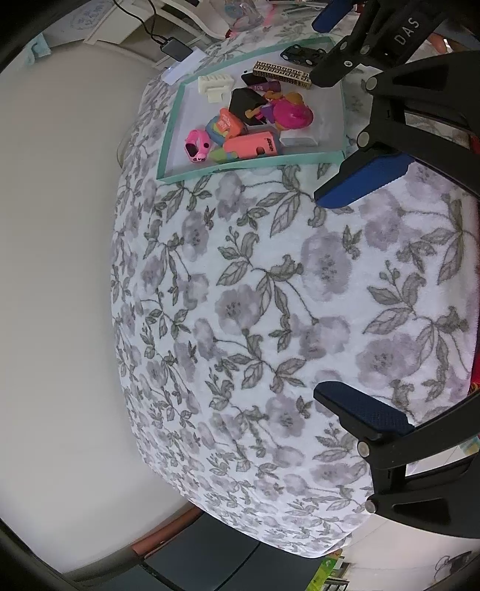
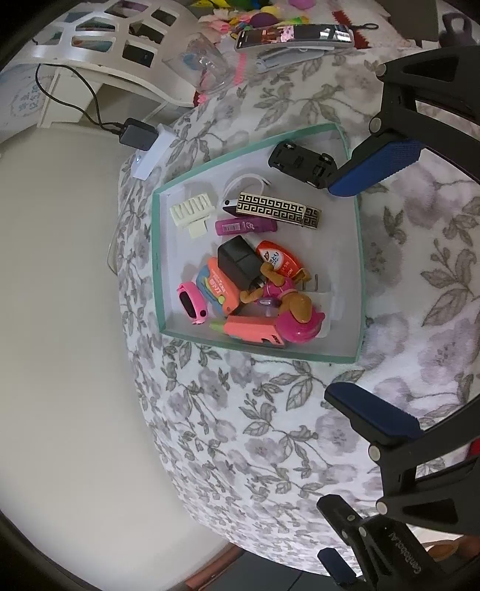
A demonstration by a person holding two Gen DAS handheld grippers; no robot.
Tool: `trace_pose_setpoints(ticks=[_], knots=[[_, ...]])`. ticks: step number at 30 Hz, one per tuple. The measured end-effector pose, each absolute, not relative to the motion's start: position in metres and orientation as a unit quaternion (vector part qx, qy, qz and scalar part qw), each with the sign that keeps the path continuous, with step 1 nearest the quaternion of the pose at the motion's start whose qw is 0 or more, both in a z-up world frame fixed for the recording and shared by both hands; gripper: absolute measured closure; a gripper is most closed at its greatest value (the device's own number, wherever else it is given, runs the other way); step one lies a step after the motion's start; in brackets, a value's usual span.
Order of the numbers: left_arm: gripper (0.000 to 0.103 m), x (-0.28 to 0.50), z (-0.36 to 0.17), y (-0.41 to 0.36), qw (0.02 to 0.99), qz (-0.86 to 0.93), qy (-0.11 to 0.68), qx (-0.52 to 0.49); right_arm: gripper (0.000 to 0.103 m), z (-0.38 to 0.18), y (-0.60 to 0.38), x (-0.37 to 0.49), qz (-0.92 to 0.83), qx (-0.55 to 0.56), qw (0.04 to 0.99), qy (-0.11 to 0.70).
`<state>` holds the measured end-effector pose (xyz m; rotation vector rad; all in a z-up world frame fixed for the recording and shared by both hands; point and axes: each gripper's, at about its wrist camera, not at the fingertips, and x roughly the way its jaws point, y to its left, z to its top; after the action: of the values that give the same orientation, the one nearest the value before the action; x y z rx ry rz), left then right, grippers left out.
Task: Organize rigid objects
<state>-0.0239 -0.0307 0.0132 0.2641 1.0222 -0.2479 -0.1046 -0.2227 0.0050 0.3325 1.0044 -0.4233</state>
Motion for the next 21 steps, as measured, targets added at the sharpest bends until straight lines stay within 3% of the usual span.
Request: trace_pose_setpoints(ticks=[21], knots=[[0.008,-0.0204,0.0093,-0.0285,0.855,-0.11,0.492,0.121,0.0,0.0055,-0.2214,-0.1057,-0.201,0.154,0.843,0.475]])
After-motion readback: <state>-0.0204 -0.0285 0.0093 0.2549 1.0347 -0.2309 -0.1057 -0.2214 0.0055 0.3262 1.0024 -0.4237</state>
